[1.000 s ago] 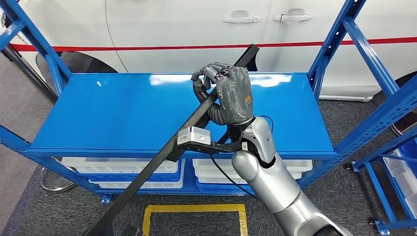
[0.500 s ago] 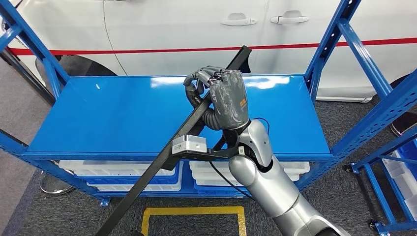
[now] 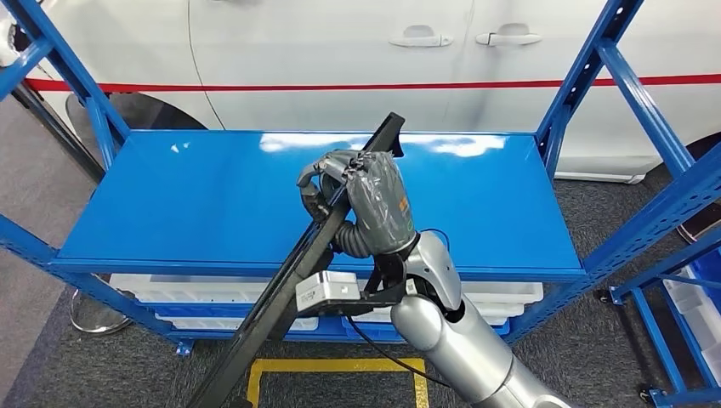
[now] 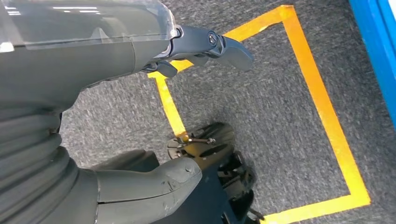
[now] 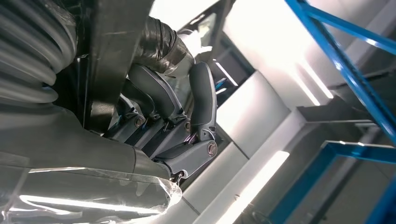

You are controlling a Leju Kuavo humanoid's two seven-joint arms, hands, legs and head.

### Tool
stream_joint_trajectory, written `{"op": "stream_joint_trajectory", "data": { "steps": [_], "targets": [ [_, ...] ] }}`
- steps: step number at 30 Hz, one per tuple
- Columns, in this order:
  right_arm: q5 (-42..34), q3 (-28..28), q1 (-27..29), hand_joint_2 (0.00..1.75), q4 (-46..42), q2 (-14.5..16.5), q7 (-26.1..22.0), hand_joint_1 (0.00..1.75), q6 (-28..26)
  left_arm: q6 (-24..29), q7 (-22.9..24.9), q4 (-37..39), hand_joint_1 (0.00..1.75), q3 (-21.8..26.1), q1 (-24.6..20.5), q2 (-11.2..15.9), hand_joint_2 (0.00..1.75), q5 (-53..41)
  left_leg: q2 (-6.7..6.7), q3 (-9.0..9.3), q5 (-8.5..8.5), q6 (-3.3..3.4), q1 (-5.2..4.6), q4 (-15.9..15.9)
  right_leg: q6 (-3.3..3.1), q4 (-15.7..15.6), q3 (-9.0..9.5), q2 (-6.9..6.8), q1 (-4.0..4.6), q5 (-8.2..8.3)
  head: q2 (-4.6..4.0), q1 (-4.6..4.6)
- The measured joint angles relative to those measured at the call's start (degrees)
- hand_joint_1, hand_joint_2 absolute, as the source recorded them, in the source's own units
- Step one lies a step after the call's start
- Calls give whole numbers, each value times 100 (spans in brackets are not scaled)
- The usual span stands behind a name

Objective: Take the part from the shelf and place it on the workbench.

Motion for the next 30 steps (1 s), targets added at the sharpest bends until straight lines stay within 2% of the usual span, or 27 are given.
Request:
{"op": "stream_joint_trajectory", "data": {
  "steps": [3, 5, 6, 8, 9, 10, 11, 13, 15, 16, 19, 20, 21, 23, 24, 25, 26, 27, 29, 30],
  "targets": [
    [-8, 58, 14, 175, -35, 3, -3, 175, 4, 0, 12, 0, 0, 10, -17, -12, 175, 2, 1, -22, -15, -80, 1, 22, -80, -82, 13, 15, 22, 5, 0, -1],
    [-10, 82, 12, 175, -60, 7, -23, 175, 14, -17, 28, 0, 0, 17, -23, -17, 175, 6, 6, -89, -160, -135, 16, 194, -135, -111, 21, 3, 3, 32, 0, -2],
    [-17, 102, 12, 175, -72, 8, -41, 175, 24, -27, 43, 0, 0, 23, -25, -19, 175, 7, 8, -182, -314, -163, 27, 421, -157, -121, 23, -5, -6, 43, 0, -3],
    [-52, 161, 42, 175, -98, 10, -86, 175, 40, -26, 76, 0, 0, 34, -21, -42, 175, -7, 9, -469, -678, -212, 47, 1102, -176, -122, 11, -14, 2, 48, 0, -2],
    [-73, 193, 78, 175, -115, 9, -109, 175, 39, -10, 86, 0, 0, 37, -10, -59, 175, -20, 9, -588, -780, -225, 55, 1383, -179, -122, 6, -16, 6, 50, 0, -2],
    [-91, 223, 119, 175, -138, 9, -131, 175, 31, 6, 89, 0, 0, 38, 3, -77, 175, -33, 9, -634, -788, -229, 59, 1508, -181, -122, 2, -17, 9, 52, 0, -2],
    [-106, 250, 154, 175, -162, 9, -151, 175, 22, 21, 87, 0, 0, 38, 14, -90, 175, -45, 9, -576, -690, -224, 60, 1422, -181, -122, 1, -17, 10, 54, 0, -2],
    [-155, 293, 186, 175, -205, 9, -183, 175, 9, 31, 75, 0, 0, 38, 20, -102, 175, -64, 9, -215, -337, -189, 59, 736, -173, -122, 8, -13, 10, 61, 0, -2],
    [-248, 314, 193, 175, -238, 9, -216, 175, 3, 31, 69, 0, 0, 39, 3, -104, 175, -74, 6, 97, -137, -143, 32, 113, -139, -120, 1, -12, 21, 81, 0, -2],
    [-297, 319, 198, 175, -249, 9, -231, 175, 1, 29, 70, 0, 0, 39, -3, -104, 175, -75, 4, 153, -121, -122, 15, -16, -113, -123, -7, -13, 23, 96, 0, -2],
    [-379, 332, 231, 175, -261, 8, -260, 175, -5, 19, 74, 0, 0, 42, 14, -105, 175, -74, 7, 160, -41, -31, -3, -100, -15, -137, -24, -7, 17, 119, 0, -1],
    [-387, 334, 241, 175, -268, 6, -269, 175, -7, 16, 75, 0, 0, 42, 18, -107, 175, -75, 15, 164, 6, 10, 4, -147, 10, -60, -59, -4, 18, 42, 0, 2],
    [-391, 335, 247, 175, -277, 4, -278, 175, -9, 15, 76, 0, 0, 43, 15, -109, 175, -75, 23, 161, 52, 48, 13, -193, 26, 132, -138, -2, 23, -108, 0, 2],
    [-395, 338, 269, 175, -289, 1, -289, 175, -14, 13, 79, 0, 0, 43, 6, -112, 175, -83, 33, 118, 98, 93, 12, -206, 43, 794, -402, -4, 21, -527, 0, 5],
    [-397, 339, 286, 175, -290, -2, -293, 175, -16, 13, 85, 0, 0, 43, 7, -113, 175, -92, 35, 87, 109, 101, 8, -195, 51, 1119, -524, -4, 19, -680, 0, 3],
    [-397, 340, 304, 175, -290, -5, -295, 175, -18, 13, 92, 0, 0, 43, 13, -113, 175, -101, 36, 56, 118, 102, 6, -178, 59, 1298, -574, -5, 13, -733, 0, 4],
    [-397, 340, 317, 175, -290, -7, -298, 175, -20, 13, 104, 0, 0, 43, 19, -113, 175, -108, 37, 26, 123, 99, 8, -152, 65, 1272, -520, -7, 3, -678, 0, 4],
    [-394, 340, 323, 175, -291, -8, -303, 175, -23, 13, 118, 1, 0, 43, 25, -113, 175, -111, 35, -3, 123, 91, 13, -118, 68, 1043, -366, -8, -7, -540, 0, 4],
    [-367, 342, 318, 175, -296, -8, -314, 175, -37, 7, 157, 1, 0, 43, 28, -114, 175, -111, 28, -67, 104, 56, 9, -20, 57, 330, 46, -8, -15, -274, 0, 4],
    [-341, 343, 312, 175, -299, -8, -317, 175, -45, -2, 174, 1, 0, 43, 27, -114, 175, -112, 25, -102, 97, 28, 2, 24, 37, 84, 171, -6, -12, -211, 0, 3]
  ]
}}
